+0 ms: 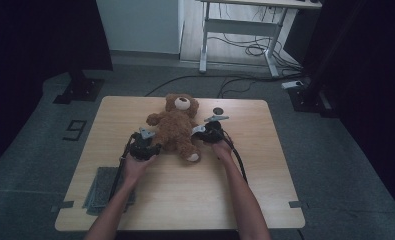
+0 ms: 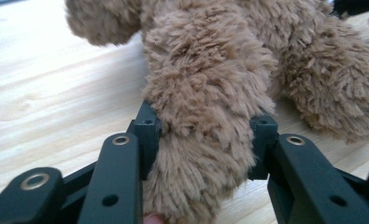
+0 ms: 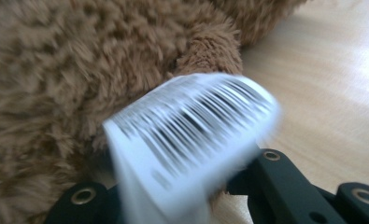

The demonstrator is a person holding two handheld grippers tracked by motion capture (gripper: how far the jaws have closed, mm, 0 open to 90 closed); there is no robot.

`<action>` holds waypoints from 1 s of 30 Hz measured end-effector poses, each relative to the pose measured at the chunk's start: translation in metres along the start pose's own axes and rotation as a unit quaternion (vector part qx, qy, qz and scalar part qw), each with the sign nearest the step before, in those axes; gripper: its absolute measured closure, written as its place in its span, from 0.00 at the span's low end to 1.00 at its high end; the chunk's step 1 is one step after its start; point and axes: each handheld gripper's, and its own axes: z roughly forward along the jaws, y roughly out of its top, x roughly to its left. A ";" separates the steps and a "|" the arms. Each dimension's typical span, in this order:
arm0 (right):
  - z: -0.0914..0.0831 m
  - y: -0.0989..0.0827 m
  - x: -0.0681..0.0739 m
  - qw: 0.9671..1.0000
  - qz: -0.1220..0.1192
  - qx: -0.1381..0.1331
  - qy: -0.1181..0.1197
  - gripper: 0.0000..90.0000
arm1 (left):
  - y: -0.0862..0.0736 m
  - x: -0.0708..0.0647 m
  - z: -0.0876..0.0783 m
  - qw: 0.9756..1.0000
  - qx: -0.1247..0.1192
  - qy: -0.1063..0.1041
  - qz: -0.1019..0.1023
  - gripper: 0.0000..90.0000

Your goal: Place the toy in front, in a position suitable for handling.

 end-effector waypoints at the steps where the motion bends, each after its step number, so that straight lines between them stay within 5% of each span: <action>1: -0.003 0.002 0.000 1.000 0.000 -0.006 0.001 0.85 | 0.001 0.002 -0.003 1.000 0.000 0.004 0.005 0.66; 14: -0.021 0.011 0.007 0.999 -0.009 -0.034 0.009 0.86 | 0.005 0.004 -0.018 1.000 -0.025 0.001 0.002 0.69; 24: -0.063 0.023 0.014 0.995 -0.009 -0.091 0.026 0.86 | 0.017 0.000 -0.035 0.999 -0.053 0.001 0.012 0.70; 30: -0.076 0.021 0.016 0.995 -0.016 -0.099 0.029 0.86 | 0.020 -0.001 -0.038 0.998 -0.053 -0.001 0.013 0.70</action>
